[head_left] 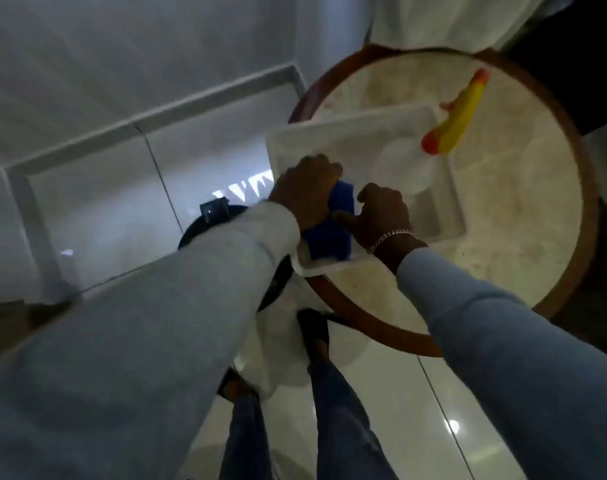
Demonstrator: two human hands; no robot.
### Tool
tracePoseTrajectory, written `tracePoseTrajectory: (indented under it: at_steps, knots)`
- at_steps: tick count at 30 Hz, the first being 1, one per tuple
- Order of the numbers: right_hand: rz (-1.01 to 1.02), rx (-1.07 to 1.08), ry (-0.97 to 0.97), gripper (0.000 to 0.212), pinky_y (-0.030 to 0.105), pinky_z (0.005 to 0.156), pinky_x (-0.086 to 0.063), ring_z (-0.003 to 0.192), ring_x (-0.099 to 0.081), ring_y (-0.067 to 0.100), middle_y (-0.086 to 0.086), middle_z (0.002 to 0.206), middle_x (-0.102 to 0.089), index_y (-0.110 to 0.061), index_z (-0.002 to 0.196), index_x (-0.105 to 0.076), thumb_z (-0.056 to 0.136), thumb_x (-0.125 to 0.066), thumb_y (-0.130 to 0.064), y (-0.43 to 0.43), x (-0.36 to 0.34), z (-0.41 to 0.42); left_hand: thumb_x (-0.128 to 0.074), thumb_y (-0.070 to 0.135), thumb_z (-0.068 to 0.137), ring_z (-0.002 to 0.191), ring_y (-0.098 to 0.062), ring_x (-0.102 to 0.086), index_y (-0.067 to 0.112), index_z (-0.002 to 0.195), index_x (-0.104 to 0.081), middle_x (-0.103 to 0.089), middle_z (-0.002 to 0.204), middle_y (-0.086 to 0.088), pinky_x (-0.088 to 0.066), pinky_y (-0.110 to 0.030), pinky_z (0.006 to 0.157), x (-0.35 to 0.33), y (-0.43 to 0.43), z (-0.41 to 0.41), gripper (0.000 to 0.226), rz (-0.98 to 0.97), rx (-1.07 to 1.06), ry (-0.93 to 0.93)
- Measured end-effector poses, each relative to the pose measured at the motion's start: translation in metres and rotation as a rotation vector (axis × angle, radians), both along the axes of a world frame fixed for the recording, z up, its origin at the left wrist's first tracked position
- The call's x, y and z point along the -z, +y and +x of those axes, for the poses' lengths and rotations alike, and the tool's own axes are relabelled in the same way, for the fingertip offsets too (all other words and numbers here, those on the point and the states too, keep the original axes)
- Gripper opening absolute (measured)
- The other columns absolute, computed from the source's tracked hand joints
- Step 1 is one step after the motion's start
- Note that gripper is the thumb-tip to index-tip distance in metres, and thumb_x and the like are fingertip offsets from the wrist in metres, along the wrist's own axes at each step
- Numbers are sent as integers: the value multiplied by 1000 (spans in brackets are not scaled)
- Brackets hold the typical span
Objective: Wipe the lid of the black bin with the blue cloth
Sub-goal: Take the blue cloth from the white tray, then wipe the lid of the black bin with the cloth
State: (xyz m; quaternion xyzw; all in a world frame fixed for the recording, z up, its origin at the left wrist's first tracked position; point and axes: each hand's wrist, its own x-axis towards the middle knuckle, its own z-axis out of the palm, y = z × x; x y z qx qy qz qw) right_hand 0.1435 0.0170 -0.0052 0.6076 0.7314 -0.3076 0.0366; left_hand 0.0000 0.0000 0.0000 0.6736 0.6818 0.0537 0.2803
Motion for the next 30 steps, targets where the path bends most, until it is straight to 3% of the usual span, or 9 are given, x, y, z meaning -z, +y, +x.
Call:
tracePoseTrajectory:
  at_steps: [3, 6, 9, 13, 15, 20, 24, 27, 30]
  knots:
    - [-10, 91, 40, 63, 34, 66, -42, 91, -59, 32, 18, 108, -62, -6, 110, -51, 68, -80, -43, -4, 21, -1, -58, 8, 79, 113, -42, -49, 2, 118, -49, -48, 125, -25, -46, -54, 92, 14, 20, -5, 40, -102, 110, 204]
    - [-88, 294, 178, 65, 29, 66, -42, 84, -56, 23, 12, 104, -60, -7, 112, -48, 64, -85, -30, -8, 31, -8, -59, 7, 76, 100, -43, -57, -1, 102, -55, -57, 109, -27, -48, -50, 87, 18, 31, -7, 27, -128, 120, 255]
    - [-180, 466, 283, 62, 26, 68, -45, 82, -56, 17, 13, 110, -65, -9, 114, -56, 62, -86, -24, -7, 26, -10, -61, 8, 74, 89, -38, -62, -4, 96, -60, -63, 100, -27, -55, -50, 81, 7, 36, -14, 25, -148, 27, 42]
    - [-84, 463, 406, 25, 27, 56, -47, 62, -60, 14, -1, 70, -67, -14, 81, -71, 61, -82, -23, -9, -4, -12, -67, 10, 73, 85, -27, -63, -4, 94, -68, -70, 97, -21, -52, -35, 77, -26, 28, -30, 25, -5, -109, -186]
    - [-81, 468, 535, 15, 32, 55, -54, 64, -64, 18, -4, 64, -65, -19, 72, -69, 63, -81, -22, -11, -27, -19, -71, 14, 74, 89, -26, -64, 1, 96, -69, -70, 98, -16, -52, -31, 78, -47, 15, -45, 26, 69, -180, -290]
    - [-127, 370, 844, 17, 51, 76, -57, 86, -66, 34, 6, 84, -67, -19, 80, -64, 68, -73, -12, -40, -56, -69, -71, 14, 78, 95, -28, -67, 1, 105, -67, -70, 104, -19, -57, -41, 86, -59, -46, -97, 31, 117, -454, -521]
    - [-70, 264, 754, 24, 42, 74, -58, 82, -66, 25, 2, 86, -65, -12, 93, -62, 72, -73, -15, -91, -26, -119, -74, 11, 74, 93, -29, -69, 3, 101, -68, -72, 100, -18, -57, -46, 84, -25, -109, -138, 28, 125, -663, -597]
    - [-101, 243, 698, 43, 23, 72, -57, 85, -64, 10, -2, 98, -64, -10, 116, -56, 77, -72, -11, -125, 18, -141, -76, 13, 71, 91, -30, -68, 6, 99, -69, -72, 97, -17, -56, -49, 84, 21, -148, -158, 29, 102, -717, -560]
    - [-120, 230, 654, 50, 36, 89, -56, 105, -61, 19, 7, 118, -62, -15, 123, -50, 77, -68, -4, -143, 70, -157, -69, 15, 78, 94, -22, -68, 12, 106, -67, -71, 97, -6, -55, -39, 90, 80, -181, -172, 29, 121, -833, -516]
